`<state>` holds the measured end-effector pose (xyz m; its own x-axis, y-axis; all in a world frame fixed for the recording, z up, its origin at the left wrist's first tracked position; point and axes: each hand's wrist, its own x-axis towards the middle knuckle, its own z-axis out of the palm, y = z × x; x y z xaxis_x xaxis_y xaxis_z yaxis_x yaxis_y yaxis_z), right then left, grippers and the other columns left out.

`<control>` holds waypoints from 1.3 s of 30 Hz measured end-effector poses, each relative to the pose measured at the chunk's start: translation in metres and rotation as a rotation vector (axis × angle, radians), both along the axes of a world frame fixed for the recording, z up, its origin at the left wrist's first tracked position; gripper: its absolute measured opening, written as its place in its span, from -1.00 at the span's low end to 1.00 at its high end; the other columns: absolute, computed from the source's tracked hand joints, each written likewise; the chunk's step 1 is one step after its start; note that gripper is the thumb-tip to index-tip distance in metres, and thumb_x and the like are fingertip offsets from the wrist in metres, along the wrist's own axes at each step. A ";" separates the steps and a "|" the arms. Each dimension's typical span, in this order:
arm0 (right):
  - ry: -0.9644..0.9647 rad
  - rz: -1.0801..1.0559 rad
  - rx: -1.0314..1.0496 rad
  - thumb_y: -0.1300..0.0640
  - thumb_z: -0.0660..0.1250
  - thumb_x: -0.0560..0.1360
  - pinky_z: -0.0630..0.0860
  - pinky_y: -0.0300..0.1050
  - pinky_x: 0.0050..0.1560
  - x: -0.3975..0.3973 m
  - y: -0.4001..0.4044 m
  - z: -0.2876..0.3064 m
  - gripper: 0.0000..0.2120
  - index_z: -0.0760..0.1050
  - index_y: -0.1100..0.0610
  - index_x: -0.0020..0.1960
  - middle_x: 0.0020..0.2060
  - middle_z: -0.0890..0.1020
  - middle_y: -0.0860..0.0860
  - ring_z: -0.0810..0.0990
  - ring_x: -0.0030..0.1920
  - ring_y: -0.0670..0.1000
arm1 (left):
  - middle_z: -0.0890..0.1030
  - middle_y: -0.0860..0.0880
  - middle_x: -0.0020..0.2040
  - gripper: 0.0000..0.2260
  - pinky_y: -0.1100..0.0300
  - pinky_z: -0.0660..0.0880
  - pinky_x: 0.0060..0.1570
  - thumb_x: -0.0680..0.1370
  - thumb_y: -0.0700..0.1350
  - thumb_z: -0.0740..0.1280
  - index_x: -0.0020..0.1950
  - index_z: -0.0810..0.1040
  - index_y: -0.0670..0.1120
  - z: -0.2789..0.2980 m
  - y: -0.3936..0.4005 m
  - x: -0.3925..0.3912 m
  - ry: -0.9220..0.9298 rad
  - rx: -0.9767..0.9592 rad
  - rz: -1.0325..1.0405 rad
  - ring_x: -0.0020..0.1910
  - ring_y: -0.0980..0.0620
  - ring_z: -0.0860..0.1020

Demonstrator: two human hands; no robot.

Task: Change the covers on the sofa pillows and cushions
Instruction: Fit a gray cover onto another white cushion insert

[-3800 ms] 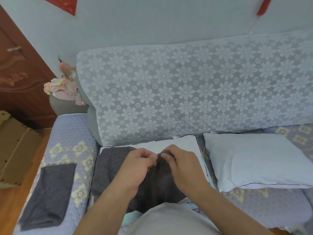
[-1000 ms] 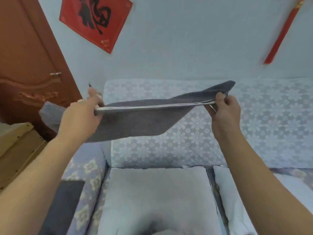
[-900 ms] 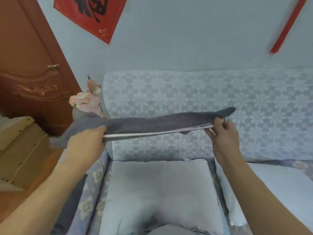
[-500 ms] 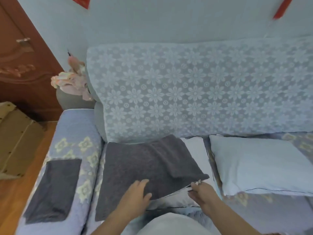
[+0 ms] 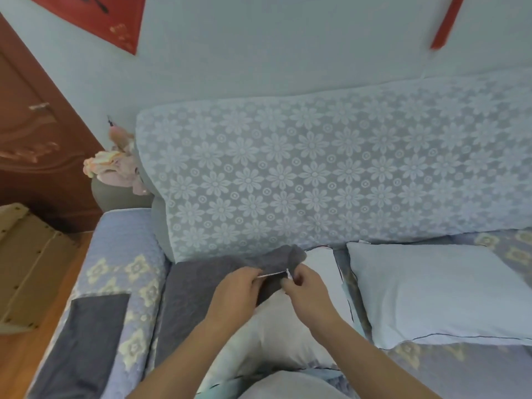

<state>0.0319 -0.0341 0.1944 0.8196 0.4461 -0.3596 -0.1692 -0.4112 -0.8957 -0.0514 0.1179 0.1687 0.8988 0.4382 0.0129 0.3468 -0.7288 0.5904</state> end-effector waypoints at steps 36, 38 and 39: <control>-0.696 0.296 -0.033 -0.11 0.38 0.51 0.46 -0.13 -0.21 0.053 0.104 0.297 -0.71 0.61 0.13 -0.06 -0.20 0.67 0.01 0.64 -0.17 0.00 | 0.63 -0.12 -0.31 -0.78 0.13 0.38 -0.22 0.53 -0.32 0.20 -0.25 0.57 -0.20 0.316 0.152 0.038 -0.525 -0.434 0.214 -0.25 -0.08 0.52; -0.799 0.423 -0.343 -0.05 0.43 0.48 0.47 -0.13 -0.18 0.061 0.109 0.284 -0.79 0.60 0.09 -0.08 -0.16 0.66 0.01 0.64 -0.09 0.03 | 0.70 -0.25 -0.09 -0.81 0.00 0.52 -0.11 0.49 -0.28 0.22 -0.10 0.63 -0.28 0.318 0.154 0.040 -0.539 -0.516 0.149 -0.12 -0.17 0.65; -0.888 0.367 -0.481 0.06 0.39 0.49 0.43 -0.14 -0.18 0.068 0.112 0.283 -0.89 0.56 0.10 -0.12 -0.13 0.65 0.07 0.62 -0.06 0.10 | 0.71 -0.23 -0.10 -0.82 -0.02 0.56 -0.10 0.48 -0.21 0.25 -0.12 0.64 -0.24 0.317 0.154 0.039 -0.508 -0.444 0.109 -0.09 -0.20 0.68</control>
<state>0.0999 0.0777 0.4772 0.7187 0.6888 0.0951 0.6683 -0.6465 -0.3681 -0.0120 0.2718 0.4860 0.7793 0.5870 0.2196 0.0052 -0.3564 0.9343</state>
